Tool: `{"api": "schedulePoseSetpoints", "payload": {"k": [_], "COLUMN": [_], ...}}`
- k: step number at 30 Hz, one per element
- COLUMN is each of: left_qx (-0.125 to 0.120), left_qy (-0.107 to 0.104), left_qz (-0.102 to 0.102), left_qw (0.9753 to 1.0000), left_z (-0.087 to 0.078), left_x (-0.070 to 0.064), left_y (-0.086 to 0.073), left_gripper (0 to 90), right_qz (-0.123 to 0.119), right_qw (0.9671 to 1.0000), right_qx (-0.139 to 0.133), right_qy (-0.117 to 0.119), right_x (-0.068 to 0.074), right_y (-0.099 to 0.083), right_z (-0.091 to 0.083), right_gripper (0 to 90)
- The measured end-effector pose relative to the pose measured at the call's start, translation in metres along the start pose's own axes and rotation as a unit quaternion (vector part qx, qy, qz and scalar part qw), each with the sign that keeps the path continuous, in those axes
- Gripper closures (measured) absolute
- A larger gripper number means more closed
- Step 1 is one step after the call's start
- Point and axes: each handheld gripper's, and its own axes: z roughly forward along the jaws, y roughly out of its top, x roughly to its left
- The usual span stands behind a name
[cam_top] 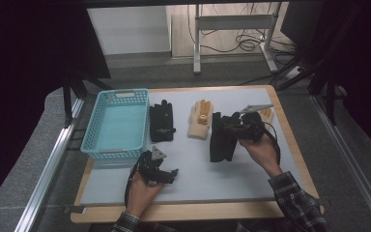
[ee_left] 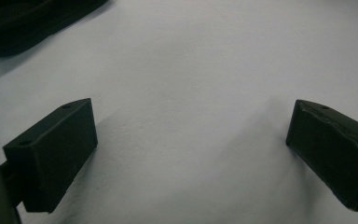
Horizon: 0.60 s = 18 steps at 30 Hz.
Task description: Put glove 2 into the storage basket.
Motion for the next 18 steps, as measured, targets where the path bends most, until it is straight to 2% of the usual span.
{"api": "schedulePoseSetpoints", "payload": {"k": [1,2,3,4,5,6,7,8,9,11,13,14,16,17,18], "left_qx": [-0.005,-0.004,-0.004,-0.005,-0.005,-0.005,-0.005,-0.005,-0.005,-0.005,-0.004,-0.005,-0.005,-0.005,-0.005], "left_qy": [0.0,0.0,0.0,0.0,0.0,0.0,0.0,0.0,0.0,0.001,0.0,0.0,0.0,0.0,0.0], "left_qz": [-0.006,-0.005,-0.005,-0.005,-0.006,-0.006,-0.005,-0.005,-0.006,-0.006,-0.005,-0.007,-0.007,-0.006,-0.006], "left_qw": [1.0,1.0,1.0,1.0,1.0,1.0,1.0,1.0,1.0,1.0,1.0,1.0,1.0,1.0,1.0], "left_z": [0.001,0.001,0.001,0.001,0.001,0.001,0.001,0.001,0.001,0.001,0.0,0.001,0.001,0.001,0.001], "left_x": [-0.001,-0.001,-0.001,-0.001,-0.001,-0.001,-0.001,-0.001,-0.001,-0.001,-0.001,-0.001,-0.001,-0.001,-0.001], "left_y": [0.0,0.0,0.0,0.0,0.0,0.0,0.0,0.0,0.0,0.0,0.0,0.0,0.0,0.0,0.0], "left_gripper": [2.3,2.3,2.3,2.3,2.3,2.3,2.3,2.3,2.3,2.3,2.3,2.3,2.4,2.4,2.4], "right_qz": [-0.011,-0.015,-0.015,-0.02,-0.023,-0.023,-0.026,-0.026,-0.028,-0.032,-0.026,-0.023,-0.031,-0.031,-0.036], "right_qw": [0.9999,0.9998,0.9998,0.9995,0.9994,0.9994,0.9991,0.9991,0.9989,0.9988,0.9986,0.9983,0.998,0.998,0.9986], "right_qx": [0.002,0.002,0.002,0.003,0.005,0.005,0.005,0.005,0.008,0.015,0.024,0.029,0.039,0.039,0.029], "right_qy": [0.007,0.012,0.012,0.022,0.026,0.026,0.032,0.032,0.037,0.034,0.039,0.045,0.039,0.039,0.026], "right_x": [0.015,0.022,0.022,0.035,0.041,0.041,0.051,0.051,0.059,0.064,0.066,0.066,0.067,0.067,0.066], "right_y": [-0.004,-0.007,-0.007,-0.012,-0.015,-0.015,-0.02,-0.02,-0.028,-0.037,-0.047,-0.051,-0.057,-0.057,-0.058], "right_z": [-0.002,-0.002,-0.002,-0.002,-0.001,-0.001,0.002,0.002,0.009,0.018,0.028,0.033,0.04,0.04,0.039], "right_gripper": [82.8,82.8,82.8,82.8,82.8,82.8,82.8,82.8,82.8,82.7,81.9,80.1,66.7,66.7,56.5]}}
